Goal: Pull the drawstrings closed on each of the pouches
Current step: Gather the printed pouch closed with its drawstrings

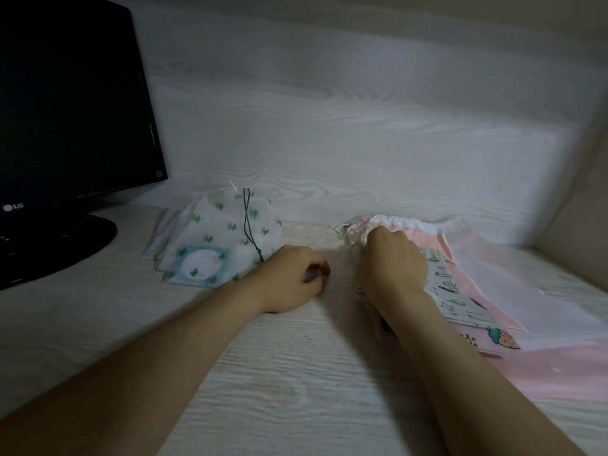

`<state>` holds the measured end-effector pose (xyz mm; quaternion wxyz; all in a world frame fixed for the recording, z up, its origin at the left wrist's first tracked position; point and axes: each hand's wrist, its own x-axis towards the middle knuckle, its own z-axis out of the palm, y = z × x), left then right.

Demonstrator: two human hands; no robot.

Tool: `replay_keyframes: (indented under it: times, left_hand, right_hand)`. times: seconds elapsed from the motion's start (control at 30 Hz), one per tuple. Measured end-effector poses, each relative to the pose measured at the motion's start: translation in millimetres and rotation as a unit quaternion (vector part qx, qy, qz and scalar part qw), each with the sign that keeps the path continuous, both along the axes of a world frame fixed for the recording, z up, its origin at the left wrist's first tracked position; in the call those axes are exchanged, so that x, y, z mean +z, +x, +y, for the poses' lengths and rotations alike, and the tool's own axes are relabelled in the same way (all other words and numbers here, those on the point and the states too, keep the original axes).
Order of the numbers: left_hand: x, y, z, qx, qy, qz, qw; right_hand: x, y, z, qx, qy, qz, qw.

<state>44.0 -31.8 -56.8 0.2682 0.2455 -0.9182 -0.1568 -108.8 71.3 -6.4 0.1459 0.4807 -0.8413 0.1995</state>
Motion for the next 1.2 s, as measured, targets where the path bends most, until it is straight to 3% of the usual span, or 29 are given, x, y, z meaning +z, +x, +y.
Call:
replay_keyframes:
  times: [0.27,0.4,0.53,0.73,1.07,1.2]
  left_hand:
    - [2.7,-1.6,-0.1,0.026,0.046,0.088,0.995]
    - [3.6,-1.9,3.1,0.028,0.080,0.123,0.989]
    - [2.2,-3.1,2.3,0.005,0.092,0.136,0.986]
    - [8.3,0.0,-1.8,0.051,0.051,0.155,0.985]
    - [15.4,3.2,-1.3,0.152,0.005,0.158,0.976]
    - [20.3,6.3,-7.0,0.194,0.015,0.201,0.960]
  right_hand:
    - [9.7,5.0,1.7,0.055,-0.096,0.012,0.994]
    - [7.8,12.1,-0.3,0.143,-0.148,-0.079,0.975]
    - [2.2,14.8,0.0,0.197,-0.130,-0.103,0.966]
    - [0.0,15.5,-2.9,0.226,-0.108,-0.128,0.960]
    - [-8.5,13.1,-6.6,0.198,0.079,-0.123,0.969]
    - [-5.8,7.4,-10.9,0.172,-0.040,-0.209,0.962]
